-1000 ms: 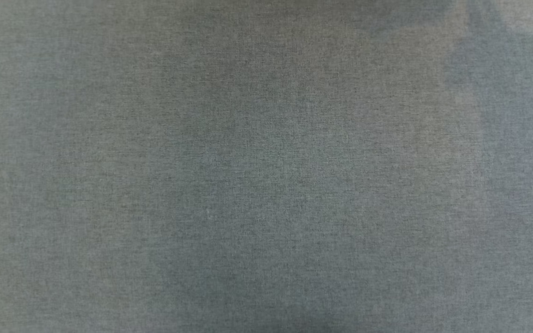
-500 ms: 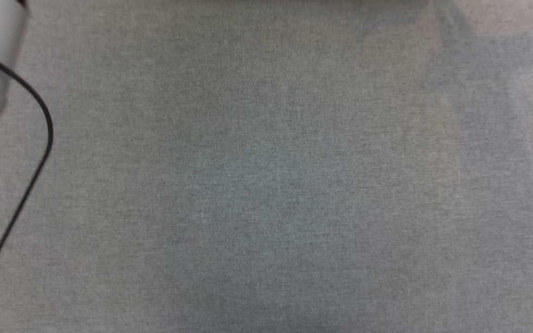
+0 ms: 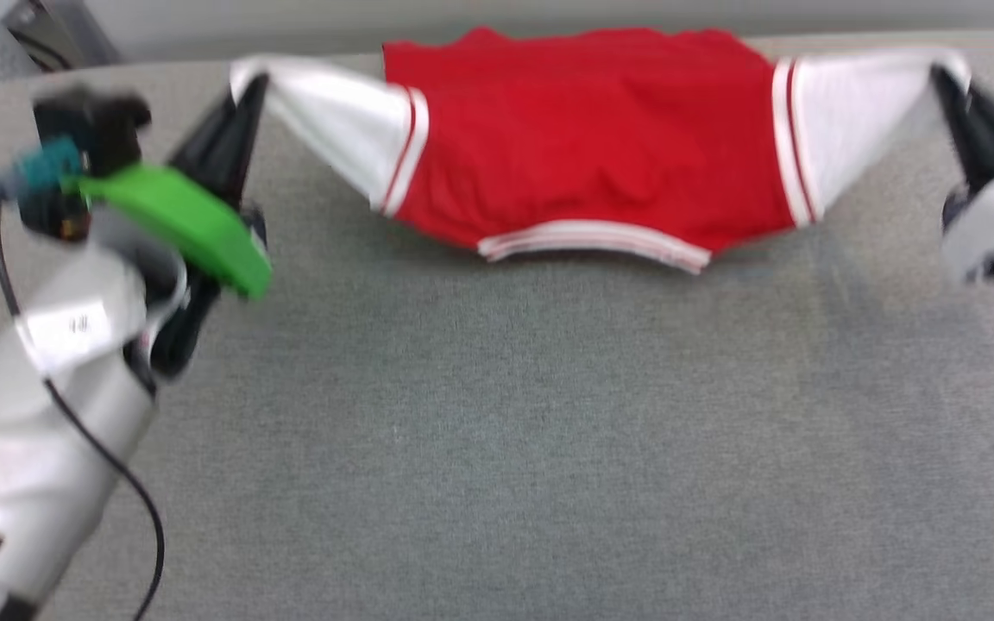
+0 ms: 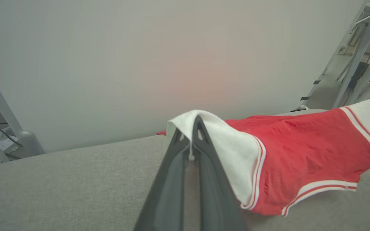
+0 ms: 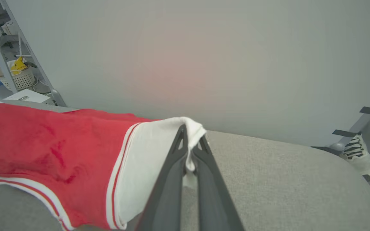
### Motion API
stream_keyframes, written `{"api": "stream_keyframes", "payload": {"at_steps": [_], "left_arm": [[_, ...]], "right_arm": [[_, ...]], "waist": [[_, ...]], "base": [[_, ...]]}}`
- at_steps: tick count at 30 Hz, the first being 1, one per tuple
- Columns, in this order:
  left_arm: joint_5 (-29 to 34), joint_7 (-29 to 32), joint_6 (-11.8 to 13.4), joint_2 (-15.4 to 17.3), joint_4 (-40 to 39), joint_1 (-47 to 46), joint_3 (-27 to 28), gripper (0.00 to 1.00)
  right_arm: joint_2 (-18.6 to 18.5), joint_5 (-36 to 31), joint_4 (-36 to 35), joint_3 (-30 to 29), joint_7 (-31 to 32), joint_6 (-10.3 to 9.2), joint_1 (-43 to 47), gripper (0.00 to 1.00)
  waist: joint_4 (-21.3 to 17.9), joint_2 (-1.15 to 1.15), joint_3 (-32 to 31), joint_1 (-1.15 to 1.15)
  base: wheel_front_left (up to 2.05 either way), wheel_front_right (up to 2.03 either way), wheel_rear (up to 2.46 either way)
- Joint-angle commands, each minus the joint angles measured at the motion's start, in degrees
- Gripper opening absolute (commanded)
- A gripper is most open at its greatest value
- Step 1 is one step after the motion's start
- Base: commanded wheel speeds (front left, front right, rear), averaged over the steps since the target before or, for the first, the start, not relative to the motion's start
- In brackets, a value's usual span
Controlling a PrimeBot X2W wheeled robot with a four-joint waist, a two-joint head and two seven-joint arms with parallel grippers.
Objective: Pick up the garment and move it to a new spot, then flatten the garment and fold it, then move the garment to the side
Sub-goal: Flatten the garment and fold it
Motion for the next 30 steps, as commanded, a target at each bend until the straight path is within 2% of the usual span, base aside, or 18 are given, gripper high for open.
{"api": "stream_keyframes", "payload": {"at_steps": [1, 7, 12, 17, 23, 30], "left_arm": [[-1.3, -0.3, 0.8, 1.2, -1.6, 3.9, 0.7, 0.00], [-3.0, -0.3, 4.5, 3.7, -9.1, 18.7, 4.0, 0.00], [-2.8, -0.3, 7.4, 5.3, -13.9, 29.0, 4.5, 0.00], [-3.3, -0.3, 10.3, 6.0, -17.6, 37.9, 6.1, 0.00], [-3.5, -0.3, 12.3, 5.7, -19.4, 46.2, 7.2, 0.00], [-3.4, -0.3, 12.3, 4.2, -18.9, 50.4, 6.9, 0.00]], "right_arm": [[-0.5, 0.4, -0.9, -1.0, -0.6, -0.04, 3.5, 0.00], [-0.2, 0.6, -4.3, -5.4, 0.0, -0.04, 18.6, 0.00], [0.3, -0.7, -7.3, -9.9, 1.9, -0.04, 29.6, 0.00], [2.7, -3.1, -10.6, -14.9, 4.8, -0.04, 38.9, 0.00], [5.1, -5.3, -13.7, -21.4, 8.2, -0.04, 49.4, 0.00], [7.7, -6.9, -17.6, -27.6, 14.4, -0.04, 58.9, 0.00]], "waist": [[-0.1, 0.00, -5.0, 0.01], [0.0, 0.00, -8.5, 0.01], [0.2, 0.00, -10.4, 0.01], [0.4, 0.00, -11.9, 0.01], [1.4, 0.00, -13.5, 0.01], [3.0, 0.00, -14.3, 0.01]], "base": [[0.00, 0.00, 0.00], [0.00, 0.00, 0.00], [0.00, 0.00, 0.00], [0.00, 0.00, 0.00], [0.00, 0.00, 0.00], [0.00, 0.00, 0.00]]}}
